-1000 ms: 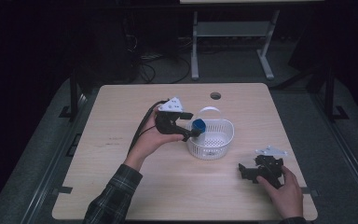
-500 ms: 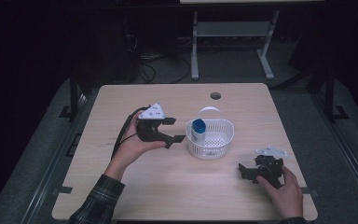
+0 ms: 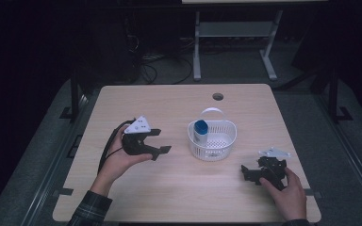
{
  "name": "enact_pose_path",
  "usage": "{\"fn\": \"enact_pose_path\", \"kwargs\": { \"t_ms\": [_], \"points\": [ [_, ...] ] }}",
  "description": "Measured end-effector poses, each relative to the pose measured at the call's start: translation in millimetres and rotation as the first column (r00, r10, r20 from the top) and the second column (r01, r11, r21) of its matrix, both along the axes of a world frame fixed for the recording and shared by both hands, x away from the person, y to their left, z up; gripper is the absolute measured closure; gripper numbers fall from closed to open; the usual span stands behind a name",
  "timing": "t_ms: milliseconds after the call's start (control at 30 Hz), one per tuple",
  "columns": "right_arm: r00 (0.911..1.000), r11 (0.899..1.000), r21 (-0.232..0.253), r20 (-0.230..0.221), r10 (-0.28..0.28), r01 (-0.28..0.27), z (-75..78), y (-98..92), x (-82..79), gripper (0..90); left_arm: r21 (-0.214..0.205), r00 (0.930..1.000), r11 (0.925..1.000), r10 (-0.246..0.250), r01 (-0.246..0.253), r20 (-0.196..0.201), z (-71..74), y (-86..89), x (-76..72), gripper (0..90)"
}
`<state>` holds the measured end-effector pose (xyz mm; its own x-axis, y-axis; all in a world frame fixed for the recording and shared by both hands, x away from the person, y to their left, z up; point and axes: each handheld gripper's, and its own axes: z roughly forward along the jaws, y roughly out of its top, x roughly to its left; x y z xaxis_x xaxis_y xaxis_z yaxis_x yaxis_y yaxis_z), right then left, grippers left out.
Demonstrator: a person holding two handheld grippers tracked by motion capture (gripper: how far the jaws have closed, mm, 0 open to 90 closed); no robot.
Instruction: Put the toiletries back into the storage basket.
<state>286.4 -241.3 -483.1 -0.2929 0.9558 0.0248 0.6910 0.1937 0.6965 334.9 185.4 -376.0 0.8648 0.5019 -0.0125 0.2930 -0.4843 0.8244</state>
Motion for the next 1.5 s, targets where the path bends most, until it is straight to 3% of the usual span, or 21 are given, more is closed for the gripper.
{"fn": "enact_pose_path", "kwargs": {
  "t_ms": [433, 733, 1133, 1500],
  "points": [
    [1.0000, 1.000, -0.001, 0.000, 0.001, -0.001, 0.0, -0.1, 0.0, 0.0, 0.036, 0.9968, 0.9973, 0.066, -0.064, -0.045, -27.5, 35.4, -19.7, 24.2],
    [1.0000, 1.000, -0.001, 0.000, 0.001, -0.001, 0.0, -0.1, 0.0, 0.0, 0.085, 0.9914, 0.9907, 0.112, -0.107, -0.067, -44.9, 57.9, -34.6, 24.2],
    [1.0000, 1.000, -0.001, 0.000, 0.001, -0.001, 0.0, -0.1, 0.0, 0.0, 0.173, 0.9785, 0.9698, 0.189, -0.172, -0.083, -64.9, 86.4, -48.7, 24.1],
    [1.0000, 1.000, -0.001, 0.000, 0.001, -0.001, 0.0, -0.1, 0.0, 0.0, 0.214, 0.9688, 0.9552, 0.229, -0.205, -0.095, -76.7, 97.7, -53.5, 23.8]
  ]
}}
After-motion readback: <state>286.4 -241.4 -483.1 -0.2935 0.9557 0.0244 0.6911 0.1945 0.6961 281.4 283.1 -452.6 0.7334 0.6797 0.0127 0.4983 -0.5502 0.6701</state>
